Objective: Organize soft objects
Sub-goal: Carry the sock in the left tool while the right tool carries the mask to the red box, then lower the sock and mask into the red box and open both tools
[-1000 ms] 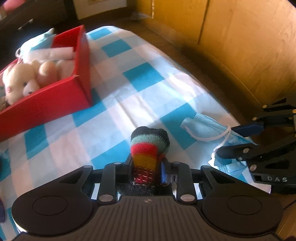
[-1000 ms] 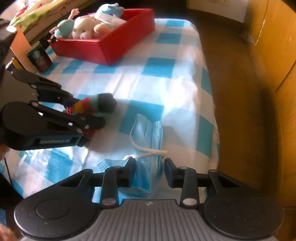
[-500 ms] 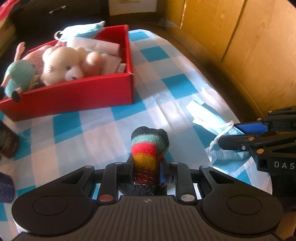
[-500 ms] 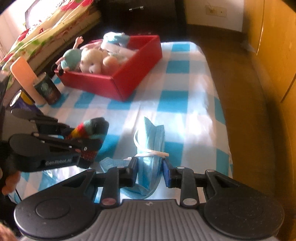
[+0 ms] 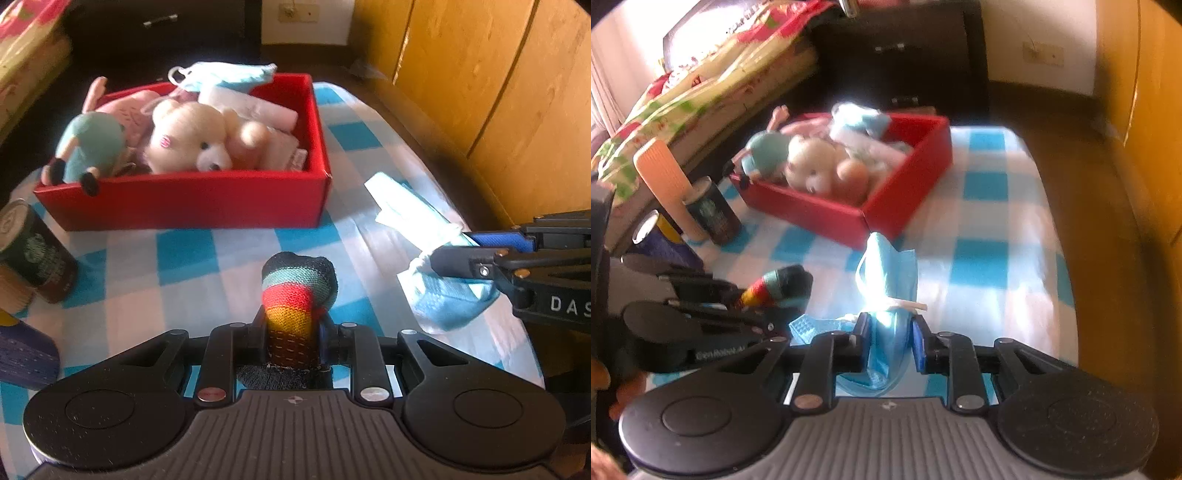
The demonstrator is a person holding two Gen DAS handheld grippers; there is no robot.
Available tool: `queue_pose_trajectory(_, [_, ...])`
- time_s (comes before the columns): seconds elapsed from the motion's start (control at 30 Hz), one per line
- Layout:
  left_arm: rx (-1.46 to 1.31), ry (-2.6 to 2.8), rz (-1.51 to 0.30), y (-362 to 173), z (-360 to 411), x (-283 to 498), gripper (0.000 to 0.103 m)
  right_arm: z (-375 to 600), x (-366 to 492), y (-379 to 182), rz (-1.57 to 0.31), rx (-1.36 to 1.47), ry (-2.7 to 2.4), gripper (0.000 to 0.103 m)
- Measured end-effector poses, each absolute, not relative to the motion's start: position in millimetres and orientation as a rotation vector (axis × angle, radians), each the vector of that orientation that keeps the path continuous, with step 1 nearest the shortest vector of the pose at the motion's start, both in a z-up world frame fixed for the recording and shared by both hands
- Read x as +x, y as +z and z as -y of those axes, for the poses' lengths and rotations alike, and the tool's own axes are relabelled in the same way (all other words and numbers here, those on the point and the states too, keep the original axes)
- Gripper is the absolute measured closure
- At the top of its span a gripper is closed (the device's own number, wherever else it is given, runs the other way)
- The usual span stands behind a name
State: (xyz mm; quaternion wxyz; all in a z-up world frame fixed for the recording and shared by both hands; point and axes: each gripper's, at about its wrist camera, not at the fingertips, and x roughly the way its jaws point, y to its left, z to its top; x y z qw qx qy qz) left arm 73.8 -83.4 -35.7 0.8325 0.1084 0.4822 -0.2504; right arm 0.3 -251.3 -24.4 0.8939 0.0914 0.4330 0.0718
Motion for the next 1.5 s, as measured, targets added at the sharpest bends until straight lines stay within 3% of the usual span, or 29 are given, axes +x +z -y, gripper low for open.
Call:
queue_pose_trajectory(0.67, [0.114,-0.424,-0.902,10.3,73.3,145.6,0.079,224.1,83.6,10.1,-0.749,0.190,0.162,0.102])
queue_pose_trajectory(1.03, [0.070,-0.352,-0.857,8.3,70.8,206.1,0.078,221.7,142.2,2.5,-0.731,0.161,0.120,0.102])
queue_pose_trajectory(1.23, [0.051,-0.320,-0.805,2.8,76.4,224.4,0.069,219.9,160.9,-8.4,-0.727,0.136,0.110,0.102])
queue_pose_trajectory(1.27, [0.054,-0.303,-0.798,1.5,77.7,225.5,0.059,219.8,162.6,-11.1,-0.724,0.132,0.098,0.101])
queue_pose_trajectory(1.3, [0.058,-0.293,-0.793,0.7,78.5,226.8,0.047,219.1,164.5,-13.3,-0.733,0.126,0.094,0.097])
queue_pose_trajectory(1.37, [0.064,-0.294,-0.779,1.4,78.7,226.8,0.037,218.4,167.1,-16.0,-0.754,0.125,0.088,0.086])
queue_pose_trajectory(1.4, [0.067,-0.292,-0.768,3.2,78.5,225.9,0.035,218.2,166.2,-16.4,-0.754,0.124,0.087,0.071])
queue_pose_trajectory(1.47, [0.069,-0.283,-0.754,7.2,77.5,224.7,0.031,215.9,162.9,-14.8,-0.744,0.102,0.081,0.057])
queue_pose_trajectory(1.5, [0.066,-0.281,-0.747,9.6,77.0,223.3,0.029,214.2,160.8,-12.9,-0.734,0.093,0.076,0.056])
